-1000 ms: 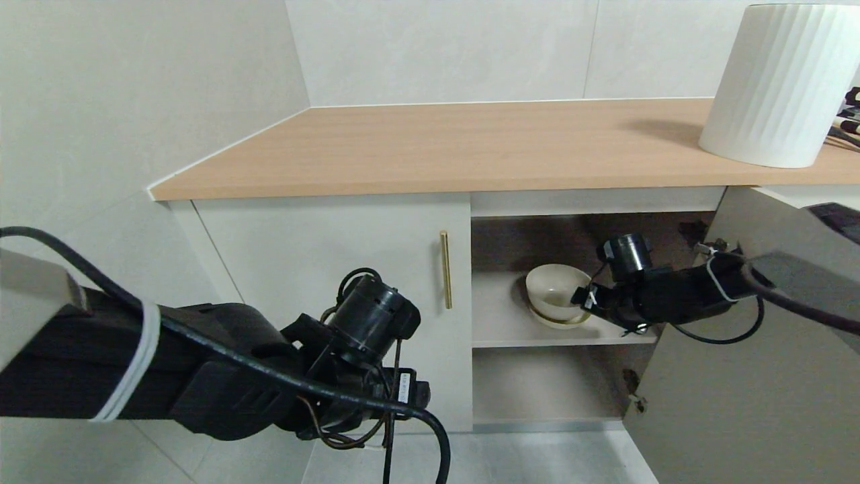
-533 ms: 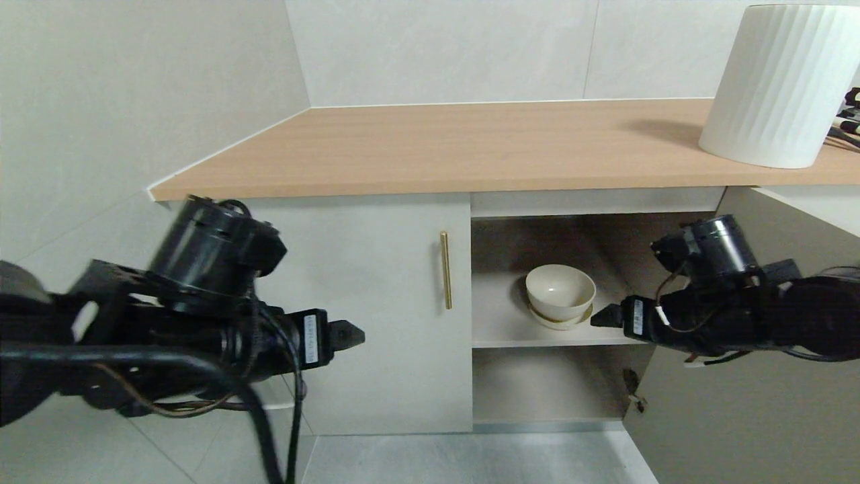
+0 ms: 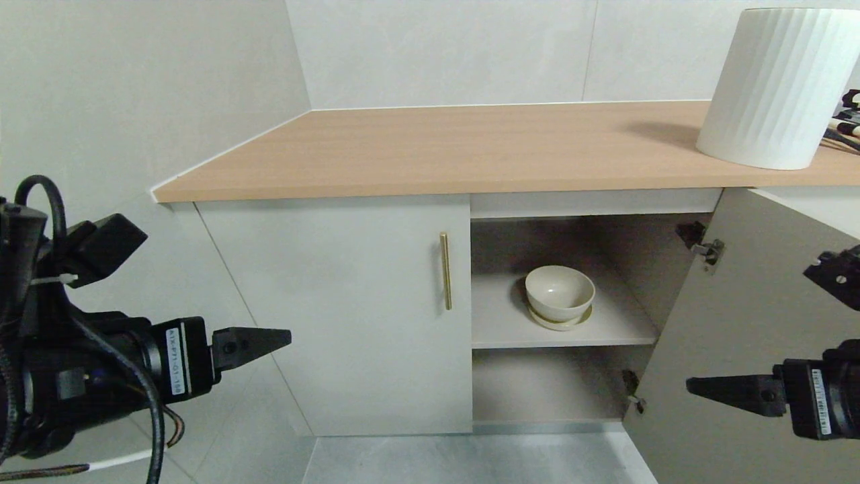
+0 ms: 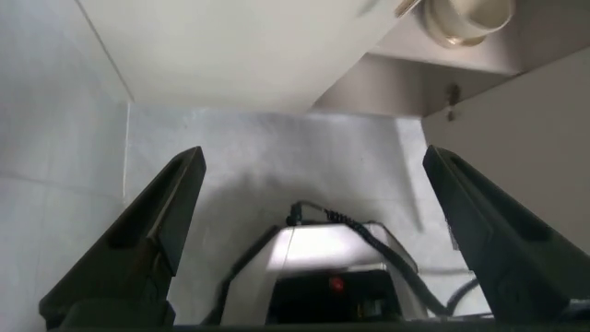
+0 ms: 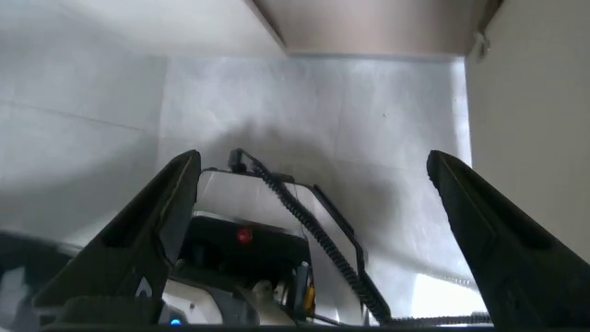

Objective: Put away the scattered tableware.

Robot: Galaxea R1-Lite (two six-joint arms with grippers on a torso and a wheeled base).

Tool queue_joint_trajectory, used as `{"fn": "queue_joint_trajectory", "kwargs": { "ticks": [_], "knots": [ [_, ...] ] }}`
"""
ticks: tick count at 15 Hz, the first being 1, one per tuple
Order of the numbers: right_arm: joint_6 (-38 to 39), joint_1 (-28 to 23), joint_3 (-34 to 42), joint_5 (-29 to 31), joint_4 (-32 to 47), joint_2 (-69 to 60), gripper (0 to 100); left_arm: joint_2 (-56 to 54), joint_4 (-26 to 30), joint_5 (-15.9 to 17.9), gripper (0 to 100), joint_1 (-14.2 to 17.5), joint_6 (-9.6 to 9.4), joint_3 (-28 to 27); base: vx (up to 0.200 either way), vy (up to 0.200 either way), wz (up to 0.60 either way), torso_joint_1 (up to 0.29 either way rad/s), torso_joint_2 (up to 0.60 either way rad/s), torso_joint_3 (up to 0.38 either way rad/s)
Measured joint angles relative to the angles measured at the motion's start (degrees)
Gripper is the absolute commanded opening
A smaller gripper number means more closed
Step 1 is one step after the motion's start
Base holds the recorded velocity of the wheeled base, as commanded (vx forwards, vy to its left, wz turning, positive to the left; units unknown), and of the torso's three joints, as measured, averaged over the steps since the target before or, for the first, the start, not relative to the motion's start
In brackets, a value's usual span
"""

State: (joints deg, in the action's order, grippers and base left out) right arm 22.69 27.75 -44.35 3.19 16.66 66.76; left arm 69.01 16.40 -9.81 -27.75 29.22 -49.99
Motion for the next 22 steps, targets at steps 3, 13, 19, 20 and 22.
{"fn": "queue_joint_trajectory", "kwargs": {
  "ticks": [3, 13, 19, 20, 22],
  "knots": [
    [-0.02, 0.67, 0.41, 0.48, 0.09, -1.9, 100, -0.41, -0.56, -0.01, 100, 0.05, -0.9, 0.96, 0.0, 0.0, 0.0, 0.0, 0.0, 0.0],
    [-1.65, 0.8, 2.05, 0.74, 0.13, -2.67, 100, 1.05, -0.59, -0.01, 100, 0.05, -0.78, 1.55, -0.2, 0.0, 0.0, 0.003, 0.0, 0.005],
    [-2.44, 0.87, 2.23, 0.77, 1.56, -2.71, 100, 1.52, -0.59, 0.0, 100, -0.01, -0.84, 1.88, -0.167, 0.0, 0.0, 0.003, 0.0, 0.004],
    [-2.93, 0.87, 2.23, 0.77, 1.73, -2.73, 100, 1.6, -0.59, -0.01, 100, -0.01, -0.9, 1.93, 0.0, 0.0, 0.0, 0.0, 0.0, 0.0],
    [-3.1, 0.89, 2.23, 0.74, 1.73, -2.82, 100, 1.61, -0.56, -0.01, 100, -0.06, -1.04, 2.01, 0.0, 0.0, 0.0, 0.0, 0.0, 0.0]
  ]
}}
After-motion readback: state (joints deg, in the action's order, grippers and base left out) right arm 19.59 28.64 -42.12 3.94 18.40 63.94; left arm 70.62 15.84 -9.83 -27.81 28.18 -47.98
